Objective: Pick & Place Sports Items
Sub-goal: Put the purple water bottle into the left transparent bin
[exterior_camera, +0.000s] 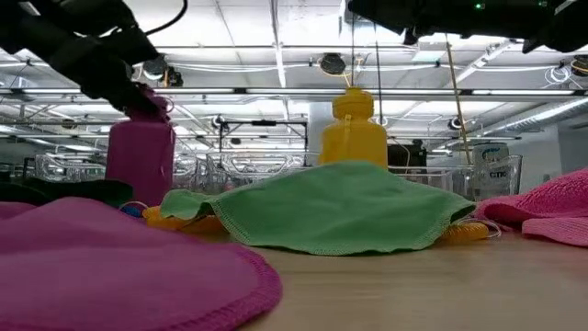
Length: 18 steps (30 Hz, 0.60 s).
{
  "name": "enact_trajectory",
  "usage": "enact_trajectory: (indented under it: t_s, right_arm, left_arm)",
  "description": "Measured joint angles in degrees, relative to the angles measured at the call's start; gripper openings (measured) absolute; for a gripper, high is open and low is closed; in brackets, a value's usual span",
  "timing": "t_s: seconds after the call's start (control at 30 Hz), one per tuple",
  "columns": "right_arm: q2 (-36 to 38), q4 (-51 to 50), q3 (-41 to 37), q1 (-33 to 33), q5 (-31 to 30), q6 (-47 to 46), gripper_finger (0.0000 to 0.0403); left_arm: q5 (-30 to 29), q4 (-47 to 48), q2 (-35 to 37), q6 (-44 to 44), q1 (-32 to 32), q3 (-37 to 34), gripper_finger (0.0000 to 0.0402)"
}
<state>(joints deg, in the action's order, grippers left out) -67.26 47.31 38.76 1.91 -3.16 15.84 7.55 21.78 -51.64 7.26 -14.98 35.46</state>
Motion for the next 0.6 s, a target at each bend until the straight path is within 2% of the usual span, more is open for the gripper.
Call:
enact_trajectory:
  t_s: [0.23,0.6]
  right_arm:
    - [0.0,0.0,0.0,0.0,0.0,0.0,0.0]
    - [0.0,0.0,0.0,0.0,0.0,0.0,0.0]
  left_arm:
    - [0.0,-1.1,0.0,1.6,0.0,0.3,0.0214]
    - [0.0,2.3,0.0,2.1,0.0,5.4,0.0214]
